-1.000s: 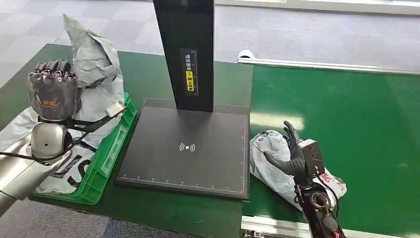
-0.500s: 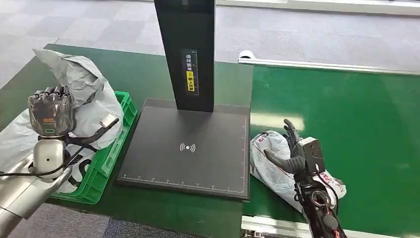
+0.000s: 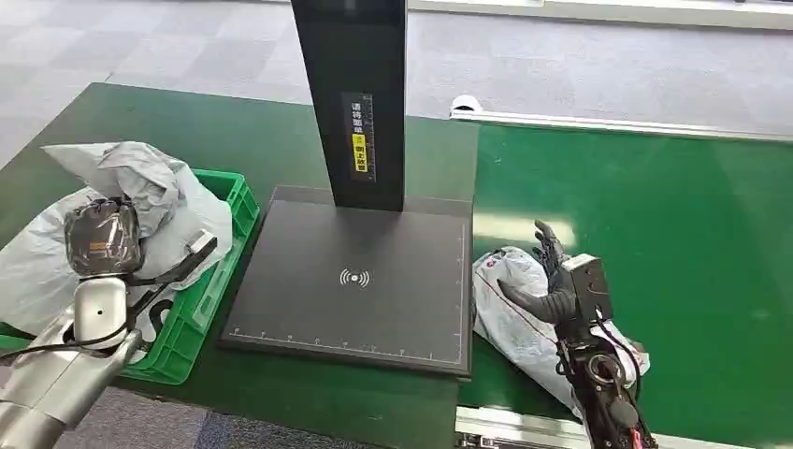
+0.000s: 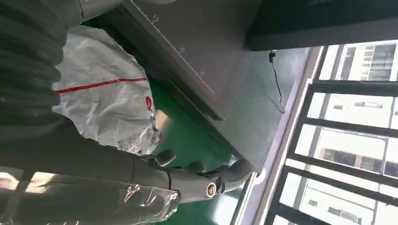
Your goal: Moved the parcel from conveyor to table for the left to box.
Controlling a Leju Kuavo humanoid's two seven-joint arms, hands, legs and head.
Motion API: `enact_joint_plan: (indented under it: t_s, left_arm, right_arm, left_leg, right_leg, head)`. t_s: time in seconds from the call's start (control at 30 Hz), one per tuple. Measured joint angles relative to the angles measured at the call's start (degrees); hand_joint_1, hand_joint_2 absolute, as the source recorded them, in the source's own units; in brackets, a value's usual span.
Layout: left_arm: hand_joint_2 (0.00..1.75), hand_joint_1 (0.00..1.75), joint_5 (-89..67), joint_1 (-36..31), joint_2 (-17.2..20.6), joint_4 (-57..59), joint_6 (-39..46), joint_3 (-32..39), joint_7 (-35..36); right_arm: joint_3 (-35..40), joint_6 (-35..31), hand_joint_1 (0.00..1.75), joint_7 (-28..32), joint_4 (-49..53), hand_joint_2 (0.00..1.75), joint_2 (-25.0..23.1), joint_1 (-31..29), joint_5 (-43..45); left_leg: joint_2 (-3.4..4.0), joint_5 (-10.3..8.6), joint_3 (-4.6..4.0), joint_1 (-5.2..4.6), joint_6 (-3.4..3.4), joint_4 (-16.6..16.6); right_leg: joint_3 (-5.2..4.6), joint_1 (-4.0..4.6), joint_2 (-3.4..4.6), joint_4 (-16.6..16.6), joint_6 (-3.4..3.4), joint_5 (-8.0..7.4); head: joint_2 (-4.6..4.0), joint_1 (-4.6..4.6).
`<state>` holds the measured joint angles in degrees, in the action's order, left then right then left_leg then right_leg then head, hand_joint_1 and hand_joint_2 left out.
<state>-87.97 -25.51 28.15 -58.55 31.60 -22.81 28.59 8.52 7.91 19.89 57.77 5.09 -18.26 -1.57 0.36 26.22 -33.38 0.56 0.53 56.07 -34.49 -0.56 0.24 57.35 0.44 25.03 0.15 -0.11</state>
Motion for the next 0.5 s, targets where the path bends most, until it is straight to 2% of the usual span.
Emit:
enact_joint_plan:
  t_s: [0.1, 0.13, 0.17, 0.2, 0.27, 0.3, 0.33, 0.37, 0.4, 0.5]
  left_arm:
    - [1.75, 1.73, 0.0, 0.0, -0.5, 5.7, 5.3, 3.5, 1.3]
    - [1.75, 1.64, 0.0, -0.1, -0.4, 6.6, 6.5, 4.5, 2.8]
    - [1.75, 1.62, 0.1, -0.3, -0.4, 8.1, 6.7, 5.9, 1.3]
    - [1.75, 1.52, 0.1, -0.7, -0.5, 10.2, 5.9, 8.4, -2.5]
    - [1.75, 1.47, 0.6, -1.0, -1.3, 13.9, 3.5, 14.3, -9.3]
    - [1.75, 1.34, 1.2, -1.2, -1.8, 15.6, 2.6, 17.1, -11.5]
    - [1.75, 0.86, 3.0, -1.6, -2.3, 17.5, 1.5, 20.1, -13.3]
    - [1.75, 0.1, 5.5, -1.9, -3.0, 19.4, 0.6, 23.3, -14.9]
    - [1.75, 0.0, 7.4, -2.2, -3.5, 20.7, 0.1, 26.0, -16.0]
    - [1.75, 0.0, 11.6, -3.3, -5.2, 24.6, 0.0, 33.4, -18.6]
  right_arm:
    - [0.0, 0.0, 0.0, 0.0, 0.0, 1.75, -0.1, -0.1, 0.0]
    - [0.0, 0.0, 0.0, 0.0, 0.0, 1.75, -0.1, -0.1, 0.0]
    - [0.0, -0.1, 0.0, -0.1, 0.0, 1.75, -0.1, -0.1, -0.1]
    - [0.0, -0.1, 0.0, -0.2, 0.0, 1.75, -0.1, -0.1, -0.3]
    - [0.0, 0.1, 0.0, -0.2, -0.2, 1.75, -0.2, -0.2, -0.7]
    - [0.0, 0.2, 0.0, -0.2, -0.3, 1.75, -0.3, -0.3, -0.9]
    - [0.0, 0.5, 0.0, -0.2, -0.5, 1.75, -0.4, -0.5, -1.0]
    - [0.0, 0.8, 0.0, -0.2, -0.7, 1.75, -0.4, -0.8, -1.2]
    - [0.0, 1.0, 0.0, -0.2, -0.9, 1.75, -0.5, -1.1, -1.3]
    - [0.0, 1.0, 0.0, -0.4, -1.5, 1.75, -0.8, -1.9, -1.4]
  left_leg:
    - [0.06, 0.0, 0.01, 0.02, 0.01, 0.0]
    - [0.09, 0.01, 0.03, 0.02, 0.01, 0.0]
    - [0.09, 0.01, 0.04, 0.02, 0.01, 0.0]
    - [0.09, 0.01, 0.06, 0.02, 0.02, 0.0]
    - [0.16, 0.05, 0.1, 0.02, 0.06, -0.1]
    - [0.24, 0.06, 0.13, 0.02, 0.09, -0.1]
    - [0.29, 0.07, 0.16, 0.02, 0.1, -0.1]
    - [0.36, 0.09, 0.23, 0.02, 0.13, -0.1]
    - [0.39, 0.1, 0.29, 0.02, 0.15, -0.1]
    - [0.45, 0.13, 0.49, 0.02, 0.2, -0.2]
  right_leg:
    - [-0.01, 0.03, 0.06, 0.0, -0.01, -0.01]
    - [0.0, 0.03, 0.09, 0.0, -0.01, -0.01]
    - [0.02, 0.03, 0.09, 0.0, -0.02, -0.01]
    - [0.02, 0.03, 0.09, 0.0, -0.02, 0.0]
    - [0.03, 0.03, 0.17, 0.0, -0.03, 0.0]
    - [0.04, 0.03, 0.22, 0.0, -0.04, 0.01]
    - [0.06, 0.03, 0.26, 0.0, -0.05, 0.01]
    - [0.08, 0.03, 0.34, 0.0, -0.06, 0.01]
    - [0.12, 0.03, 0.4, 0.0, -0.07, 0.01]
    - [0.28, 0.02, 0.47, 0.0, -0.1, 0.02]
  head:
    - [0.0, 0.0]
    - [0.0, 0.05]
    - [-0.02, 0.0]
    - [0.0, 0.04]
    - [0.0, 0.0]
    - [-0.02, 0.0]
    - [-0.02, 0.02]
    - [-0.02, 0.0]
    - [0.0, 0.0]
    - [0.0, 0.0]
